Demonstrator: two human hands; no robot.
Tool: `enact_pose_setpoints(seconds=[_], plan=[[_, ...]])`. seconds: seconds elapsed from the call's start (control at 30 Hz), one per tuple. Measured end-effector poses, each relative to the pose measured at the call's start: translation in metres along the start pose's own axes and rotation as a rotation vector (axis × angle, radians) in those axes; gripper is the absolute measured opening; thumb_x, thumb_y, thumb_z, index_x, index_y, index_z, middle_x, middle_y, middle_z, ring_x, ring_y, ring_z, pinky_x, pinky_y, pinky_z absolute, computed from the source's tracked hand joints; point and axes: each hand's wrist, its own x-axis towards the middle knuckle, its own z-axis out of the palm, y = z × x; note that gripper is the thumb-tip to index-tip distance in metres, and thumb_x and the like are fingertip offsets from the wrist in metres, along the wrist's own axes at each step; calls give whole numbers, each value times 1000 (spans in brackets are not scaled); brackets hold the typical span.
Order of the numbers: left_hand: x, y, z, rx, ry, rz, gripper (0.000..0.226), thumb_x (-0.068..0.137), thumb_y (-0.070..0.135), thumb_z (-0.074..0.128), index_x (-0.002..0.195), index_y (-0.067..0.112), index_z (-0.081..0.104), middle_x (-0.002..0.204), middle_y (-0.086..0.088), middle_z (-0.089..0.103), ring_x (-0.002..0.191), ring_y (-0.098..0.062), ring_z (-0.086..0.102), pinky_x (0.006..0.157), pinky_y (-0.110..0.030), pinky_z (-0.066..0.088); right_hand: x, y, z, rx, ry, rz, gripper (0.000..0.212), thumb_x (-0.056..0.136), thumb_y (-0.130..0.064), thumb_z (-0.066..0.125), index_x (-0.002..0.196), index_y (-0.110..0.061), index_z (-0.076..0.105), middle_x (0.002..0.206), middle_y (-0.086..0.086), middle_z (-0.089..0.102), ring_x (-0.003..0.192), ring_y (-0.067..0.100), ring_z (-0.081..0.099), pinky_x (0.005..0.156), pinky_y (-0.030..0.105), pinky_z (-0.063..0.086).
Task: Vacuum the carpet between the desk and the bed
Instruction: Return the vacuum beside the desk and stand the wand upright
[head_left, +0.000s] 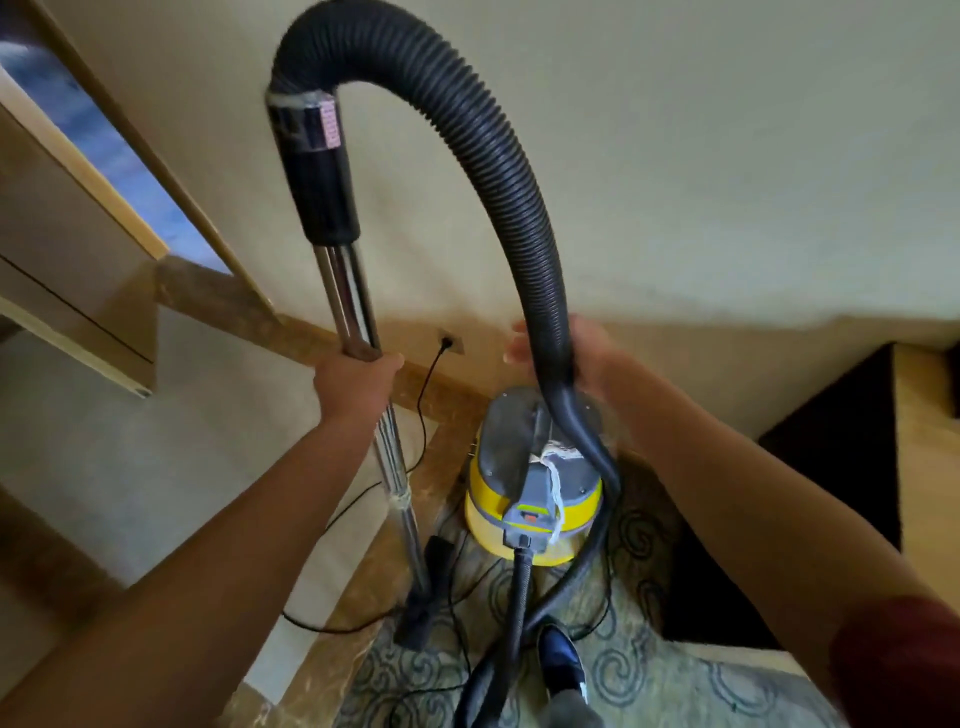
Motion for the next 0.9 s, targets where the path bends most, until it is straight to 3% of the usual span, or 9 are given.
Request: enact_pose_setpoints(seconds=[0.07, 0.13, 0.2, 0.3, 0.4, 0.47, 0.6, 0.7, 0.9], plan=[[-29, 4, -9, -16, -9, 24, 27, 75, 29, 83, 83, 20, 60, 77, 5, 60, 73, -17, 62, 54, -19, 44, -36, -26, 13, 68, 95, -107, 32, 105, -24, 45, 116, 2, 61, 92, 21, 73, 82, 33, 71, 71, 38, 59], [-54, 5, -14, -16, -19, 62, 27, 80, 30, 78, 94, 14, 61, 80, 4, 61, 77, -20, 62, 55, -21, 43, -65, -38, 20, 4, 291, -192, 28, 104, -30, 45, 89, -15, 62, 79, 6, 70, 71, 22, 67, 69, 37, 55], [-80, 7, -21, -40, -59, 120, 29, 85, 29, 71, 103, 10, 59, 87, -1, 61, 81, -22, 62, 64, -27, 45, -98, -31, 22, -50, 505, -249, 35, 102, -35, 41, 78, -18, 58, 77, 0, 63, 71, 19, 59, 68, 34, 46], [-122, 17, -33, -44, -129, 253, 24, 90, 26, 62, 103, 14, 47, 82, 5, 51, 79, -23, 58, 65, -28, 43, -151, -15, 18, 23, 614, -197, 37, 99, -31, 33, 87, -9, 60, 91, 11, 62, 86, 29, 56, 79, 38, 43], [-167, 44, -43, 6, -207, 420, 25, 94, 29, 61, 105, 14, 44, 82, 6, 54, 80, -25, 63, 62, -28, 46, -195, -23, 11, 50, 622, -221, 36, 102, -26, 29, 88, -12, 59, 94, 12, 63, 95, 32, 57, 80, 36, 43], [-193, 73, -47, 0, -236, 549, 30, 96, 37, 61, 105, 14, 44, 84, 6, 58, 84, -26, 66, 69, -33, 52, -217, -44, 3, 196, 596, -257, 38, 101, -30, 30, 84, -14, 60, 93, 17, 70, 94, 38, 64, 84, 45, 52], [-238, 145, -48, -30, -145, 776, 36, 95, 51, 56, 99, 18, 41, 74, 11, 47, 69, -17, 57, 62, -33, 49, -255, -101, -18, 440, 472, -401, 40, 102, -35, 31, 84, -13, 58, 62, 12, 70, 65, 30, 70, 76, 44, 58], [-262, 194, -38, -110, -101, 794, 35, 94, 48, 60, 97, 18, 41, 76, 9, 48, 68, -15, 57, 62, -34, 50, -280, -140, -40, 439, 443, -479, 39, 102, -34, 29, 84, -13, 56, 58, 11, 68, 60, 27, 68, 66, 35, 55], [-303, 244, 2, -102, -137, 832, 43, 91, 46, 63, 106, 12, 42, 84, 0, 61, 73, -26, 70, 66, -44, 61, -302, -170, -81, 427, 403, -510, 51, 105, -43, 29, 80, -11, 60, 58, 7, 67, 62, 26, 68, 66, 36, 57]])
